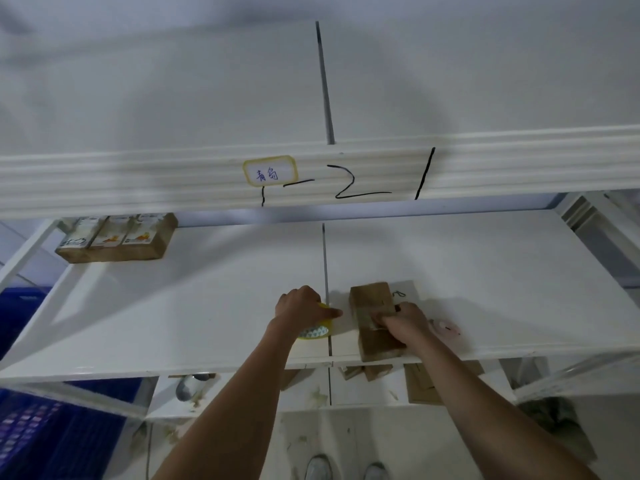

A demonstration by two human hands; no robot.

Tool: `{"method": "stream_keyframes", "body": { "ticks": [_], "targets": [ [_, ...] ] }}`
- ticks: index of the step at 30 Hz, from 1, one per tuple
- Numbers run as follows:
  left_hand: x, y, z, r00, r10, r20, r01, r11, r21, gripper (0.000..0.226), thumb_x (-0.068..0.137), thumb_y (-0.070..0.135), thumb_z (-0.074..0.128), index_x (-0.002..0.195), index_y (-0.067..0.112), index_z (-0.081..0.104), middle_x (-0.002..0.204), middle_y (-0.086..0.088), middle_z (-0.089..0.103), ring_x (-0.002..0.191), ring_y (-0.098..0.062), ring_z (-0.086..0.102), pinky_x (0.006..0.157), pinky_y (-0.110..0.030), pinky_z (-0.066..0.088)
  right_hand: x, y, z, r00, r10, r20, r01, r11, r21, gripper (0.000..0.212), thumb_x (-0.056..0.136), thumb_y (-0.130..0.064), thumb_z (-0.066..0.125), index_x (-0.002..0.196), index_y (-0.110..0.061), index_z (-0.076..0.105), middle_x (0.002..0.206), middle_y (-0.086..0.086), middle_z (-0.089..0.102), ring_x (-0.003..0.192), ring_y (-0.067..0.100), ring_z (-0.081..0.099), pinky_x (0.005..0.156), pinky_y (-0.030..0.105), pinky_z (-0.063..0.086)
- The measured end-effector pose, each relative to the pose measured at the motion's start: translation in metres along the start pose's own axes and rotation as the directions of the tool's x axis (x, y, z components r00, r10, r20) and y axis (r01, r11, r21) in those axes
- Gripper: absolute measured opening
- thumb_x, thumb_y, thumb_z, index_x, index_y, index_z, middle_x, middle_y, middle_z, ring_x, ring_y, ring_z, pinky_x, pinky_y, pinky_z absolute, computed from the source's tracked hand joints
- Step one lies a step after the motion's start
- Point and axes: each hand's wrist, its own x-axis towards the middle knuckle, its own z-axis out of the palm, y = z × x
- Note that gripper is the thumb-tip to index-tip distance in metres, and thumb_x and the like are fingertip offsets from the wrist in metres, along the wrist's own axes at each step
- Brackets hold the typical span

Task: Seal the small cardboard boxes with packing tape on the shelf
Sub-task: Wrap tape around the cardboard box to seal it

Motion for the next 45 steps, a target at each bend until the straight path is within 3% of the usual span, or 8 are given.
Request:
{"method": "stream_keyframes", "body": {
  "ticks": [12, 17, 23, 29, 33, 36, 40, 45],
  "targets": [
    [0.005, 0.004, 0.003, 0.999, -0.036, -0.002, 0.036, 0.999, -0.034, 0.051, 0.077, 0.069, 0.068, 0.087, 0.020, 0.065, 0.087, 0.001, 0.065, 0.082, -0.020, 0.063, 0.087, -0.034, 0.053, -0.001, 0.005, -0.001, 0.980, -0.144, -0.140, 0.125, 0.982, -0.142, 0.062, 0.076, -0.070, 0.069, 0.107, -0.017, 0.060, 0.099, -0.004, 0.066, 0.096, 0.019, 0.064, 0.085, 0.039, 0.052],
    [0.006, 0.002, 0.003, 0.999, -0.046, -0.001, 0.046, 0.998, -0.038, 0.054, 0.079, 0.071, 0.064, 0.092, 0.018, 0.068, 0.087, 0.002, 0.065, 0.080, -0.019, 0.062, 0.084, -0.032, 0.052, -0.011, 0.014, -0.027, 0.877, -0.265, -0.400, 0.032, 0.864, -0.503, 0.025, 0.097, -0.023, 0.056, 0.119, -0.010, 0.058, 0.115, 0.012, 0.063, 0.107, 0.028, 0.060, 0.091, 0.038, 0.047],
    [0.004, 0.000, 0.003, 0.998, -0.061, -0.005, 0.061, 0.996, -0.061, 0.051, 0.082, 0.071, 0.061, 0.086, 0.020, 0.065, 0.085, 0.003, 0.065, 0.076, -0.017, 0.061, 0.075, -0.028, 0.048, -0.008, 0.035, -0.043, 0.941, -0.135, -0.311, -0.120, 0.727, -0.676, 0.034, 0.097, -0.018, 0.054, 0.129, -0.005, 0.054, 0.129, 0.016, 0.050, 0.120, 0.030, 0.050, 0.097, 0.037, 0.046],
    [0.004, -0.003, 0.003, 0.999, -0.042, -0.010, 0.041, 0.997, -0.060, 0.054, 0.084, 0.068, 0.061, 0.098, 0.017, 0.071, 0.088, 0.003, 0.065, 0.077, -0.017, 0.061, 0.080, -0.030, 0.050, -0.003, 0.044, -0.051, 0.918, -0.070, -0.391, -0.142, 0.863, -0.485, 0.025, 0.095, -0.011, 0.061, 0.119, -0.004, 0.063, 0.116, 0.019, 0.058, 0.108, 0.034, 0.057, 0.085, 0.038, 0.051],
    [0.003, -0.003, 0.001, 1.000, 0.002, -0.031, -0.004, 0.999, -0.053, 0.050, 0.084, 0.066, 0.062, 0.107, 0.023, 0.071, 0.102, 0.002, 0.068, 0.089, -0.018, 0.062, 0.093, -0.036, 0.047, -0.006, 0.014, -0.052, 0.891, -0.194, -0.410, 0.123, 0.974, -0.192, 0.032, 0.095, -0.018, 0.066, 0.117, 0.005, 0.064, 0.107, 0.023, 0.068, 0.099, 0.039, 0.067, 0.080, 0.040, 0.054],
    [0.002, -0.002, 0.001, 0.997, 0.049, -0.055, -0.052, 0.997, -0.057, 0.038, 0.085, 0.063, 0.063, 0.106, 0.032, 0.071, 0.116, 0.004, 0.068, 0.105, -0.020, 0.063, 0.101, -0.041, 0.039, -0.023, -0.026, -0.035, 0.899, -0.291, -0.326, 0.309, 0.951, 0.004, 0.038, 0.100, -0.024, 0.057, 0.127, 0.002, 0.056, 0.104, 0.015, 0.067, 0.082, 0.023, 0.068, 0.061, 0.028, 0.055],
    [0.002, 0.000, 0.001, 0.996, 0.071, -0.056, -0.073, 0.997, -0.031, 0.034, 0.088, 0.061, 0.061, 0.108, 0.036, 0.073, 0.122, 0.006, 0.066, 0.109, -0.020, 0.062, 0.101, -0.041, 0.039, -0.042, -0.055, 0.011, 0.926, -0.332, -0.178, 0.346, 0.936, 0.056, 0.032, 0.107, -0.031, 0.039, 0.126, -0.005, 0.046, 0.105, 0.010, 0.062, 0.081, 0.014, 0.061, 0.062, 0.022, 0.048],
    [0.004, 0.002, 0.002, 0.998, 0.036, -0.044, -0.037, 0.999, -0.024, 0.038, 0.089, 0.062, 0.059, 0.111, 0.034, 0.073, 0.120, 0.004, 0.068, 0.107, -0.021, 0.063, 0.099, -0.040, 0.044, -0.052, -0.059, 0.042, 0.858, -0.424, -0.290, 0.465, 0.881, 0.088, 0.024, 0.105, -0.023, 0.048, 0.122, -0.006, 0.052, 0.099, -0.001, 0.054, 0.079, 0.004, 0.052, 0.057, 0.006, 0.042]
  ]
}}
